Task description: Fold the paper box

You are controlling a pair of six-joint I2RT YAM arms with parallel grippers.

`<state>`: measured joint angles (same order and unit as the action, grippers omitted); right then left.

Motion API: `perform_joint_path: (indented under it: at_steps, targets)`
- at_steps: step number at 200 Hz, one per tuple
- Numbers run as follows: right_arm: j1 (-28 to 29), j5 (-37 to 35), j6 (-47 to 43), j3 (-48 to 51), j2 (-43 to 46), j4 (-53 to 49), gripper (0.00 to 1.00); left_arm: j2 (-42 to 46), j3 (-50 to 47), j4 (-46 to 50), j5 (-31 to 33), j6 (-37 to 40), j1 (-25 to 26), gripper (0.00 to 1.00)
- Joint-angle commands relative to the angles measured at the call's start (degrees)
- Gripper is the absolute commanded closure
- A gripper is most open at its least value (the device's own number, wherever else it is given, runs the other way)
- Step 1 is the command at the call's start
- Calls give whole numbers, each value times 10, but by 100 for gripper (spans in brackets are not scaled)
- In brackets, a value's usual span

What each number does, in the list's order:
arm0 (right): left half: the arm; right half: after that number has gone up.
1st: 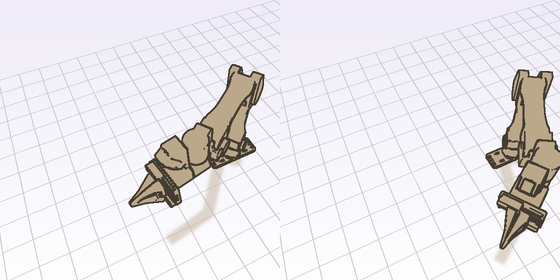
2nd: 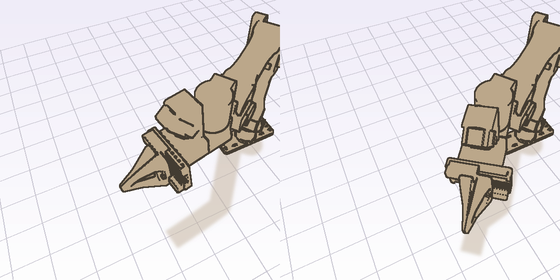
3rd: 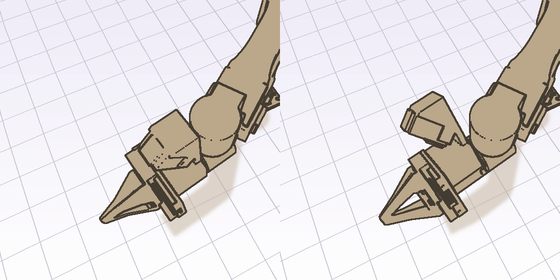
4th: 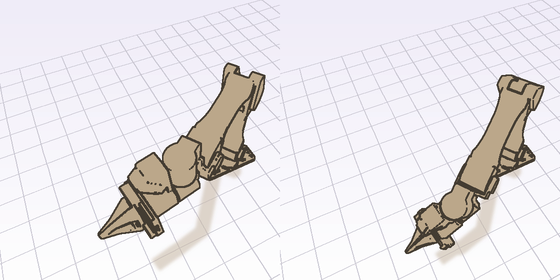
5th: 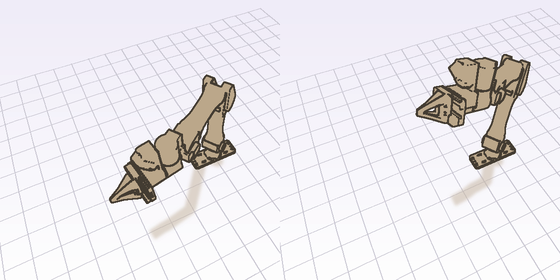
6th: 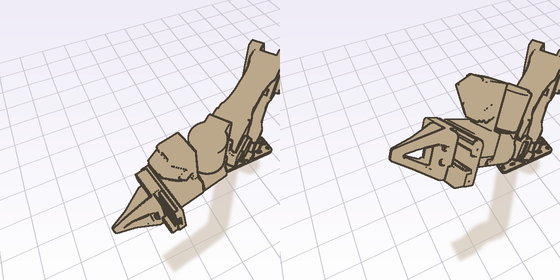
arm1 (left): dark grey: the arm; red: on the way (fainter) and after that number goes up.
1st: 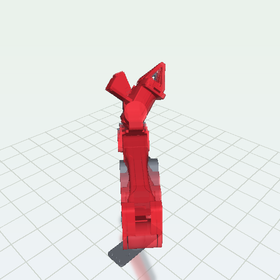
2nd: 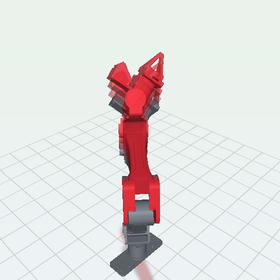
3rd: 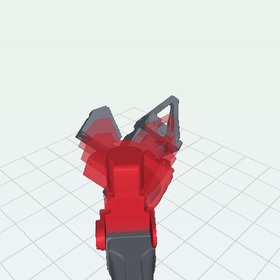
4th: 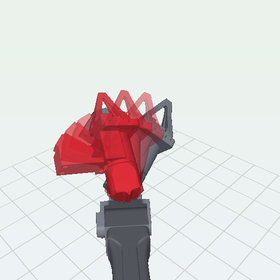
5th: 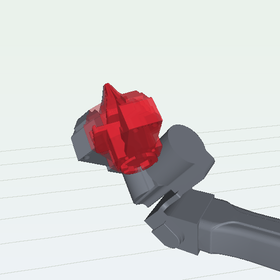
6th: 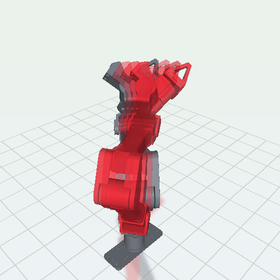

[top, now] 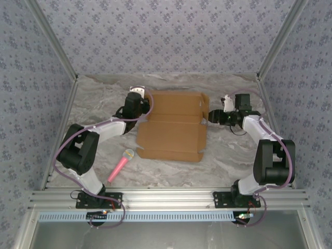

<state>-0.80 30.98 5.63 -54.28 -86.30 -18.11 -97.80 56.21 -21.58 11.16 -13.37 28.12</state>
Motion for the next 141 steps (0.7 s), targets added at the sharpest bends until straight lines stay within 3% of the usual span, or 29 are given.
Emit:
perform_joint_path:
  at_steps: [1, 89, 141]
  targets:
    - [8, 38, 16, -9, 1, -9, 42, 22, 23, -13, -9, -3, 2, 100]
    - [21, 90, 29, -30, -23, 25, 42, 26, 16, -13, -11, 3, 2, 100]
    - [45, 80, 4, -51, -39, 19, 36, 27, 17, -12, -15, 2, 2, 100]
